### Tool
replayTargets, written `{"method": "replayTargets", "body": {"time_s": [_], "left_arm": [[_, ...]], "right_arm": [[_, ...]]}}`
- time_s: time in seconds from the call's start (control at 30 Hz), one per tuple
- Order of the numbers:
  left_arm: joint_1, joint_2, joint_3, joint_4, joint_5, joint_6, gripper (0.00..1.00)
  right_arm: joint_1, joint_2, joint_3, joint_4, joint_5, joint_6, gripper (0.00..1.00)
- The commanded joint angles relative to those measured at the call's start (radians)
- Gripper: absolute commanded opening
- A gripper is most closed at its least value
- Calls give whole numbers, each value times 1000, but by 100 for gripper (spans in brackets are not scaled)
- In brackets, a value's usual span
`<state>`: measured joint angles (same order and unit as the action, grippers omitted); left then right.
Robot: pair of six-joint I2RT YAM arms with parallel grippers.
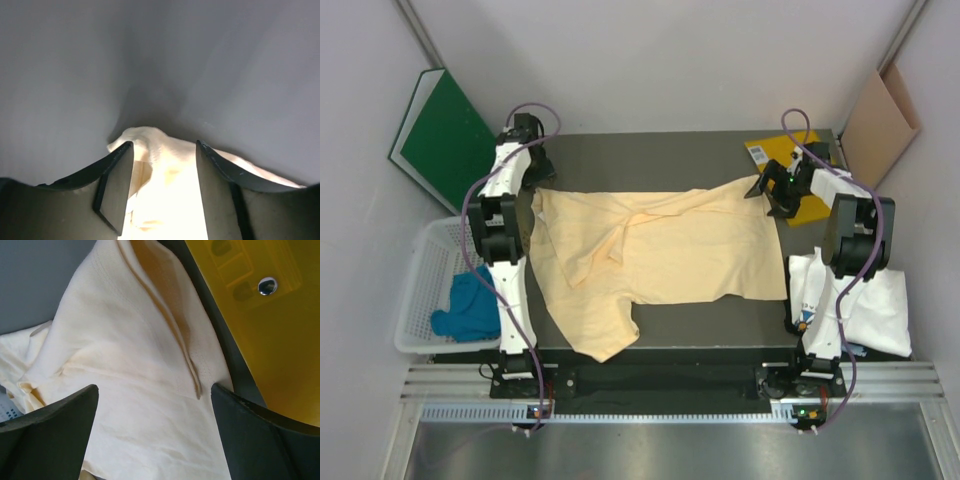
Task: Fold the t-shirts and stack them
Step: Fold the tshirt
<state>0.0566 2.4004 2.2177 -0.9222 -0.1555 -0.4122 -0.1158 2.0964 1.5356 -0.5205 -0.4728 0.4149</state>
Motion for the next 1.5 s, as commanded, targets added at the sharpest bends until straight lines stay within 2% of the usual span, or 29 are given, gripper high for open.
{"method": "replayTargets", "body": {"time_s": [0.0, 0.07, 0.1, 0.17, 0.2, 0.3, 0.5, 0.7, 0.93, 1.23, 1.33, 1.47], "left_arm": [[8, -75, -12, 68, 40, 7, 59], [9, -78, -21, 66, 39, 12, 59], [8, -78, -30, 63, 37, 12, 59], [8, -76, -38, 57, 40, 12, 59], [8, -79, -49, 59, 43, 13, 59], [8, -90, -81, 72, 50, 10, 59], [9, -92, -99, 79, 56, 9, 59], [8, -99, -113, 82, 50, 7, 58], [8, -93, -113, 72, 21, 1, 58], [9, -69, -93, 59, -4, -10, 59], [11, -55, -72, 46, -6, -7, 60], [9, -70, -64, 43, -13, 1, 69]], "right_arm": [[13, 50, -61, 4, 76, -1, 87], [19, 62, -60, 13, 60, 1, 80], [19, 65, -60, 14, 56, 5, 67], [24, 65, -63, 25, 45, 10, 55], [25, 63, -63, 27, 43, 10, 42], [28, 59, -68, 30, 45, 7, 25], [28, 48, -77, 17, 45, -8, 8], [28, -9, -84, -6, 91, -30, 0], [28, -101, -57, -59, 218, -54, 0], [27, -136, -34, -130, 316, -88, 1], [25, -141, -54, -131, 347, -93, 1], [21, -115, -57, -145, 370, -94, 1]]}}
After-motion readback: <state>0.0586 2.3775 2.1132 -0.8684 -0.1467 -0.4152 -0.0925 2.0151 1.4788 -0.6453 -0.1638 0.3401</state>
